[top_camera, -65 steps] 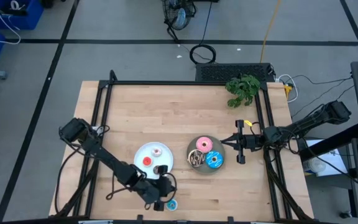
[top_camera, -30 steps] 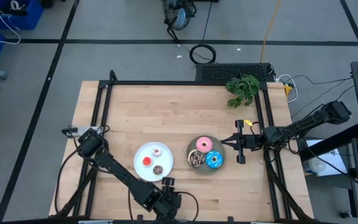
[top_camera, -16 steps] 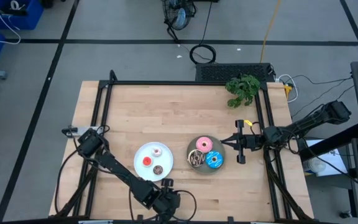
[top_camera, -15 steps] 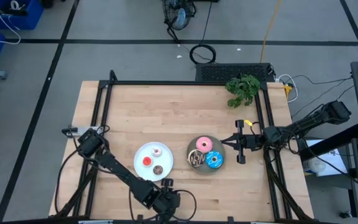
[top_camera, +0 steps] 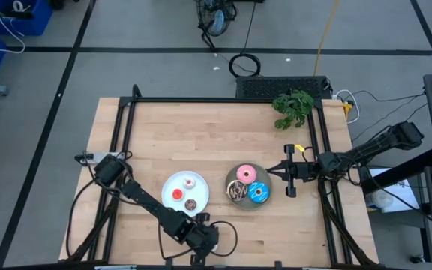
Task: Pick & Place donuts
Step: Put the small blue donut on the white plate
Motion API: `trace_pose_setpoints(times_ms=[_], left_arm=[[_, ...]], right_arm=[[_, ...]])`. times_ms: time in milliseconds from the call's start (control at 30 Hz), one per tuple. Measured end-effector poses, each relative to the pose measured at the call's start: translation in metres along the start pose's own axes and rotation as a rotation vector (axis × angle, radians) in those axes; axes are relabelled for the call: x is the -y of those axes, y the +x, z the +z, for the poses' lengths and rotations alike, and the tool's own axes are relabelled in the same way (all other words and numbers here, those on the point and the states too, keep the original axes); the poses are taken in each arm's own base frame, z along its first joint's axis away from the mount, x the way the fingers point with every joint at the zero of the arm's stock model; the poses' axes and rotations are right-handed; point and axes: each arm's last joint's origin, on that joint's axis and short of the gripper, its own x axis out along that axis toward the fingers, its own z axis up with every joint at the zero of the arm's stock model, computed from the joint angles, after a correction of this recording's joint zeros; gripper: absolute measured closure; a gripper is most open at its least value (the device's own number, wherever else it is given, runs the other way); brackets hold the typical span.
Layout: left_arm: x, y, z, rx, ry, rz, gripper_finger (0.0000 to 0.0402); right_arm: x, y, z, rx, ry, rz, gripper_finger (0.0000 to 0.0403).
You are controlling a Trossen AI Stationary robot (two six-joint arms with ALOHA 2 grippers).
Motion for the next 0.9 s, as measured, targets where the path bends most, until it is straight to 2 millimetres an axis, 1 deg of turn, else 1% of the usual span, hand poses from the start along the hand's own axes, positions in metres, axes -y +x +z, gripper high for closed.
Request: trace_pose_setpoints(times_ms=[167, 233, 333, 400, 533, 700, 800, 900], left_arm=[[0.002, -0.001, 0.002, -0.004, 0.05, -0.007, 0.0384], [0.003, -0.002, 0.004, -0.01, 0.06, -0.015, 0.0389], [0.005, -0.006, 0.009, -0.022, 0.092, -0.029, 0.038], [0.008, -0.011, 0.013, -0.051, 0.121, -0.015, 0.038], [0.012, -0.03, 0.023, -0.121, 0.145, 0.052, 0.0394], [0.014, -0.057, 0.034, -0.195, 0.149, 0.138, 0.0385], [0.016, -0.076, 0.041, -0.232, 0.157, 0.184, 0.0394], [0.017, -0.099, 0.043, -0.277, 0.173, 0.234, 0.039]], right_arm=[[0.0, 0.0, 0.0, 0.0, -0.007, 0.0, 0.0403], [0.0, 0.0, 0.0, 0.0, -0.007, 0.0, 0.0403], [0.0, 0.0, 0.0, 0.0, -0.007, 0.0, 0.0403], [0.0, 0.0, 0.0, 0.0, -0.007, 0.0, 0.0403], [0.0, 0.0, 0.0, 0.0, -0.012, 0.0, 0.0403], [0.0, 0.0, 0.0, 0.0, -0.014, 0.0, 0.0403], [0.0, 0.0, 0.0, 0.0, -0.014, 0.0, 0.0403], [0.0, 0.0, 0.0, 0.0, -0.015, 0.0, 0.0403]])
